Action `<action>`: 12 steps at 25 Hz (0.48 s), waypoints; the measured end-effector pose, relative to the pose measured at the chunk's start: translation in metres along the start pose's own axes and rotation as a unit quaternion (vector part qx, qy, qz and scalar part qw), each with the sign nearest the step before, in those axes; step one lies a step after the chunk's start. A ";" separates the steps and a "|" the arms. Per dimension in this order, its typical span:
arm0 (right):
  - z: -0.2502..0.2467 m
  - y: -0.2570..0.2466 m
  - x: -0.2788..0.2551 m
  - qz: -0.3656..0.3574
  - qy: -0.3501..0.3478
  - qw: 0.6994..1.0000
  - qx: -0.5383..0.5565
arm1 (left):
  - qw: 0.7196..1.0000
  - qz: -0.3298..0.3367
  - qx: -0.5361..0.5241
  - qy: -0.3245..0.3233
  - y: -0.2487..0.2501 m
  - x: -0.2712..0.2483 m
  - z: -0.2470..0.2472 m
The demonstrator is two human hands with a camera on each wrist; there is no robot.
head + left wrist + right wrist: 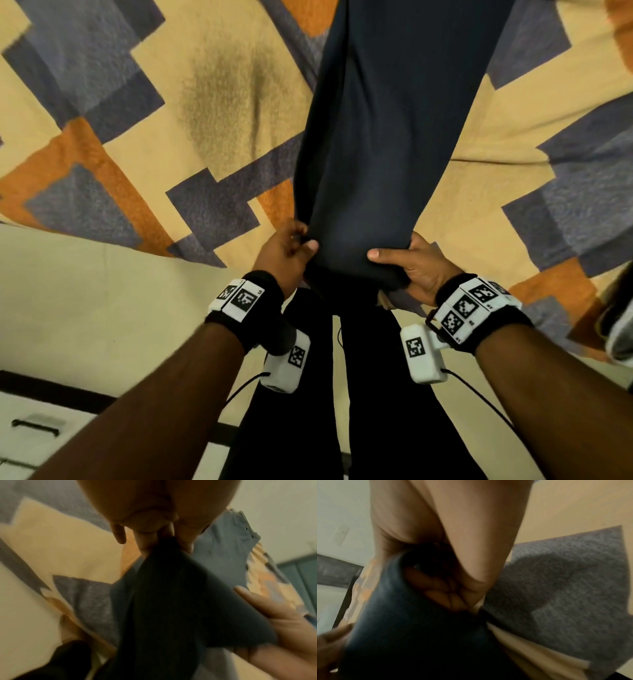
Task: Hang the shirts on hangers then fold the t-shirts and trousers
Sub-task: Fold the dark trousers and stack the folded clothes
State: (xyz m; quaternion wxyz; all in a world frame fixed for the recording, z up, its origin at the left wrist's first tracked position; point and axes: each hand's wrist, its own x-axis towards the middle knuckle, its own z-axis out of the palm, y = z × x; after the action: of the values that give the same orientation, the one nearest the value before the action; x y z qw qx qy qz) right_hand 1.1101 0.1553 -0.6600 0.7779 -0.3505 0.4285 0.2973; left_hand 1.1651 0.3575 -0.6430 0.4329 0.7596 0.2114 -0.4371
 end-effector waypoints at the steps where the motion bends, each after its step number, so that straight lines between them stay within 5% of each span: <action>1: -0.002 0.007 0.006 -0.012 0.023 0.998 -0.058 | 0.998 0.001 0.058 0.017 -0.007 -0.006 -0.005; 5: -0.008 0.034 0.010 -0.048 0.095 0.974 -0.198 | 0.989 -0.059 0.083 -0.103 -0.024 -0.023 0.007; 8: -0.010 0.042 0.000 -0.047 0.085 0.974 -0.203 | 0.965 -0.028 0.230 -0.121 -0.021 -0.012 0.007; 12: -0.007 0.056 0.004 -0.079 0.123 0.934 -0.327 | 0.862 -0.032 0.500 -0.069 -0.025 -0.003 -0.007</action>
State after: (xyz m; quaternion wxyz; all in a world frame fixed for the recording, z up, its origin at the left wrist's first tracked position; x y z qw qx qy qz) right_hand 1.0659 0.1821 -0.6821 0.5825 -0.6519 0.3709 0.3133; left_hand 1.1501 0.3770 -0.6506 -0.0062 0.8346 -0.0418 -0.5493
